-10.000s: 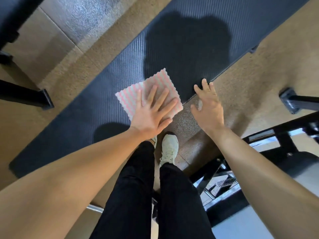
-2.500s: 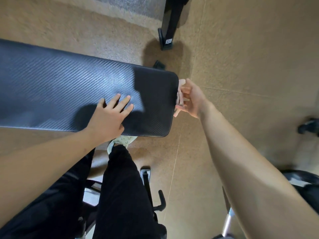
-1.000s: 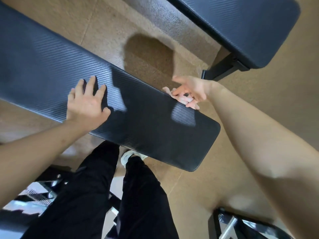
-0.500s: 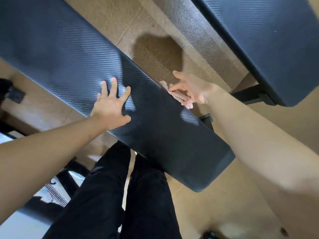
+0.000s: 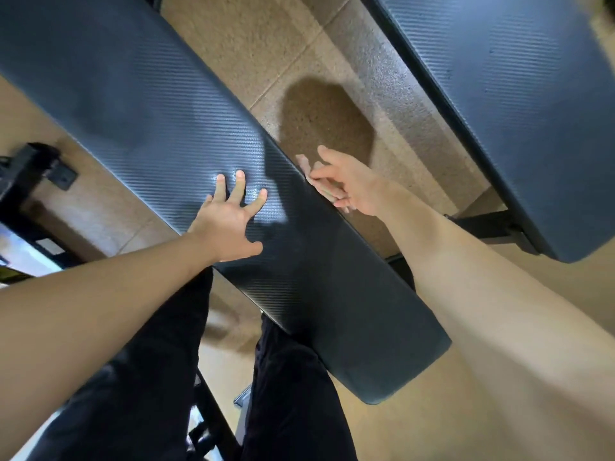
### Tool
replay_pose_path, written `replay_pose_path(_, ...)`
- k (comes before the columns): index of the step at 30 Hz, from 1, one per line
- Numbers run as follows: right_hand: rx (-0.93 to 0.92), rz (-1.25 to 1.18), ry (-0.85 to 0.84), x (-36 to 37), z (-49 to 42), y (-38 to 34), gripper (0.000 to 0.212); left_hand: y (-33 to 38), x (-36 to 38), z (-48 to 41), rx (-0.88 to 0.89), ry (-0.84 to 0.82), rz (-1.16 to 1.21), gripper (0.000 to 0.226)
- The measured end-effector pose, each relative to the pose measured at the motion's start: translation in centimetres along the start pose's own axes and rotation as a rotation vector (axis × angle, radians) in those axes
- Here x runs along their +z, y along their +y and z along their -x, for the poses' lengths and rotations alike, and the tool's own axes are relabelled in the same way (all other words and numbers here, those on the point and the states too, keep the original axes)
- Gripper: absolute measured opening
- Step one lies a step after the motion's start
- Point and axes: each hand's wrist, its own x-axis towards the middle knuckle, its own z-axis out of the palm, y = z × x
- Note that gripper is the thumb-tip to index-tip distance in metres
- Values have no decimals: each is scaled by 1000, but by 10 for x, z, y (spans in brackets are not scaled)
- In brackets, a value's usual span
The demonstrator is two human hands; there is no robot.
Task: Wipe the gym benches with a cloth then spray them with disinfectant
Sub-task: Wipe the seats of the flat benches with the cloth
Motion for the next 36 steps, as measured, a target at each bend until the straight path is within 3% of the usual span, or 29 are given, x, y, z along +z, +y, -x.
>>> replay_pose_path(4, -62, 40, -24, 9, -4, -20, 99, -3, 1, 1, 17, 44, 21, 106)
replay_pose_path(9, -108, 54, -37, 24, -12, -47, 109, -11, -14, 2, 61, 5, 90, 87)
replay_pose_path(15, -106, 68, 58, 50, -17, -92, 81, -53, -47, 3, 197, 14, 166, 68)
replay_pose_path(21, -74, 34, 25, 75, -26, -133, 74, -106, -74, -1, 75, 195, 268, 56)
replay_pose_path(24, -59, -65, 9, 84, -45, -152, 67, -136, -82, -6, -75, 322, 266, 66)
replay_pose_path(26, -61, -62, -6, 93, -57, -168, 65, -155, -85, -11, -197, 349, 255, 85)
replay_pose_path(31, -81, 48, 33, 105, -81, -201, 66, -193, -92, -35, -437, 306, 292, 132)
replay_pose_path(33, -100, 59, 81, 112, -85, -217, 65, -203, -95, -42, -489, 282, 310, 139)
replay_pose_path(36, -107, 67, 131, 122, -99, -241, 46, -213, -95, -46, -507, 260, 346, 143)
